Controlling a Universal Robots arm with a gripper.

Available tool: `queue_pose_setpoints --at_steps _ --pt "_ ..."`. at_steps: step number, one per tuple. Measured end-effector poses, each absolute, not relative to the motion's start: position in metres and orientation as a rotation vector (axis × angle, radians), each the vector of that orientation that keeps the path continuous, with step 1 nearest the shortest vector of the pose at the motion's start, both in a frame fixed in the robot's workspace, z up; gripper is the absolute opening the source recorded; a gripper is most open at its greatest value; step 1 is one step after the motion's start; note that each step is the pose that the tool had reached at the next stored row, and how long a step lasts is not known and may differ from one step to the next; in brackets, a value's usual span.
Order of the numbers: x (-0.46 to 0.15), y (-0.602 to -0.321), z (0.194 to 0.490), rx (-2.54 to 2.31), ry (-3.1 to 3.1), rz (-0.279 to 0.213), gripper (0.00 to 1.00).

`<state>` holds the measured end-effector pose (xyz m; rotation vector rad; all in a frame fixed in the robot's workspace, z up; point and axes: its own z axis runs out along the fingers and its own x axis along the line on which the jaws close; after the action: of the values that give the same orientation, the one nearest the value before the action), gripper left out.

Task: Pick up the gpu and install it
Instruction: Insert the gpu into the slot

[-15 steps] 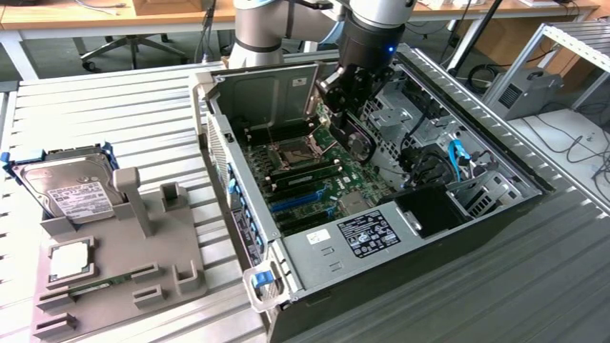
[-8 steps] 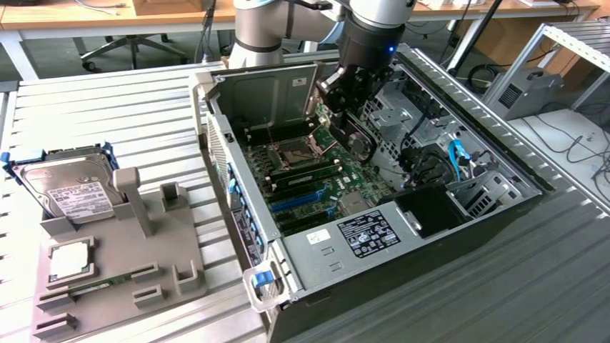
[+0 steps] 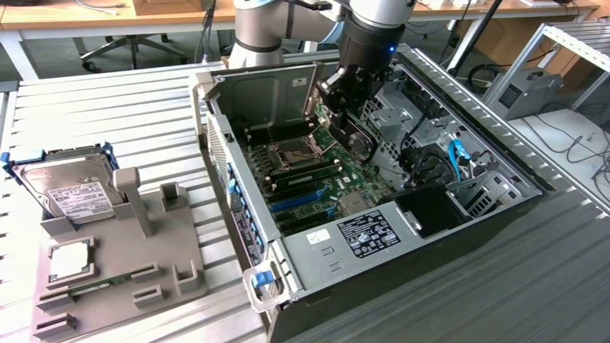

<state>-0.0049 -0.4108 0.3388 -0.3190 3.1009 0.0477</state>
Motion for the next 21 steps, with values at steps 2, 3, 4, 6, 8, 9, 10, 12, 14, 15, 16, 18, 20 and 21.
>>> queue_pose_setpoints --at_steps 2,3,4,6,8,9,10,12,14,15,16,18,20,21 --pt "-0.0049 -0.4108 0.3388 -0.326 3.100 0.048 0.29" --pt "-0.0049 -0.4108 0.3388 -0.330 3.100 0.048 0.29" --pt "-0.0049 -0.4108 0.3388 -0.334 3.100 0.048 0.29" --pt "-0.0049 -0.4108 0.3388 -0.341 3.099 0.048 0.29" --pt "-0.0049 -0.4108 0.3388 -0.347 3.098 0.048 0.29" --pt "-0.0049 -0.4108 0.3388 -0.351 3.098 0.048 0.29" --pt "-0.0049 -0.4108 0.3388 -0.354 3.097 0.048 0.29" --pt "-0.0049 -0.4108 0.3388 -0.361 3.097 0.048 0.29" --pt "-0.0049 -0.4108 0.3388 -0.372 3.095 0.048 0.29" --pt "-0.0049 -0.4108 0.3388 -0.377 3.095 0.048 0.29" --pt "-0.0049 -0.4108 0.3388 -0.380 3.095 0.049 0.29" --pt "-0.0049 -0.4108 0.3388 -0.388 3.094 0.049 0.29" --pt "-0.0049 -0.4108 0.3388 -0.396 3.093 0.049 0.29" --pt "-0.0049 -0.4108 0.3388 -0.399 3.092 0.049 0.29"
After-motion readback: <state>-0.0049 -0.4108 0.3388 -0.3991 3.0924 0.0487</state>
